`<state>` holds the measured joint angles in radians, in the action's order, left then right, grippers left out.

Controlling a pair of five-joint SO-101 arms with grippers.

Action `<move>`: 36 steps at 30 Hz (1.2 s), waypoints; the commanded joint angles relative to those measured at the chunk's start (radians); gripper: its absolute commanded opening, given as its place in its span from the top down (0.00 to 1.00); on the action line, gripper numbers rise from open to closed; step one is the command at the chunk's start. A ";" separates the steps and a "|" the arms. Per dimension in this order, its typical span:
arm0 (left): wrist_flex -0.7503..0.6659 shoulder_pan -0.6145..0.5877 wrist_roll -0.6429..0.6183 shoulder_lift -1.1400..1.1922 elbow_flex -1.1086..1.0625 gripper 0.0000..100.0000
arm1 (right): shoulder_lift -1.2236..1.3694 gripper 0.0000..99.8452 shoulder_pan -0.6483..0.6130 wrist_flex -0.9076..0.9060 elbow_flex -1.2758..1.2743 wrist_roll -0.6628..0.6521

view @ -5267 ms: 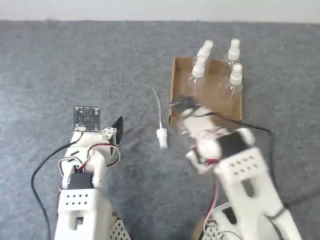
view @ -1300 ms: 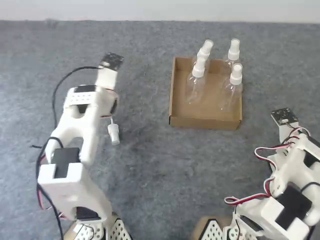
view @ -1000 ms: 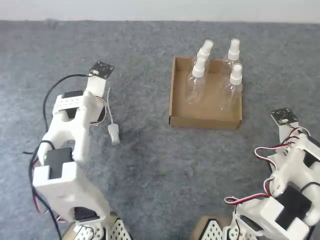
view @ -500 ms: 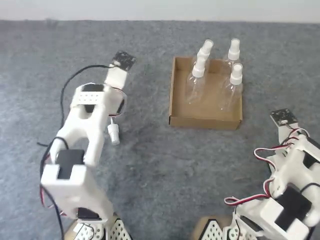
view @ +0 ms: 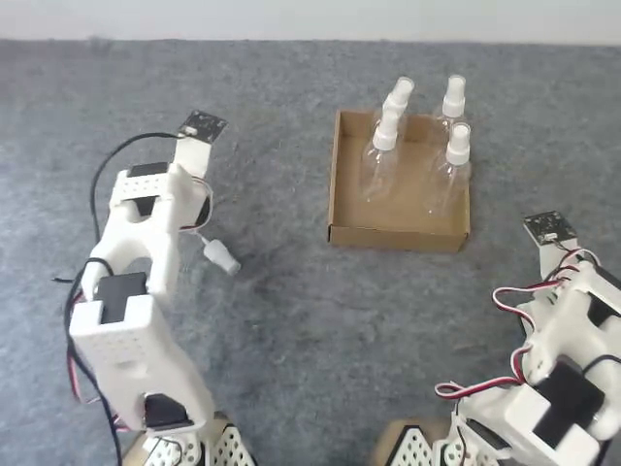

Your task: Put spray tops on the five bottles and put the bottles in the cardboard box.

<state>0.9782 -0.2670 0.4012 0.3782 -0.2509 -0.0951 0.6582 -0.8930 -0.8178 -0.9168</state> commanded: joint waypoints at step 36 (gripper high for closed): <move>0.184 0.229 0.003 -0.474 -0.193 0.84 | -0.016 0.67 0.002 0.002 -0.020 -0.020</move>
<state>1.1914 -0.0491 0.4089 -0.2110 -0.5409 -0.0951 0.6582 -0.8930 -0.8209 -0.9168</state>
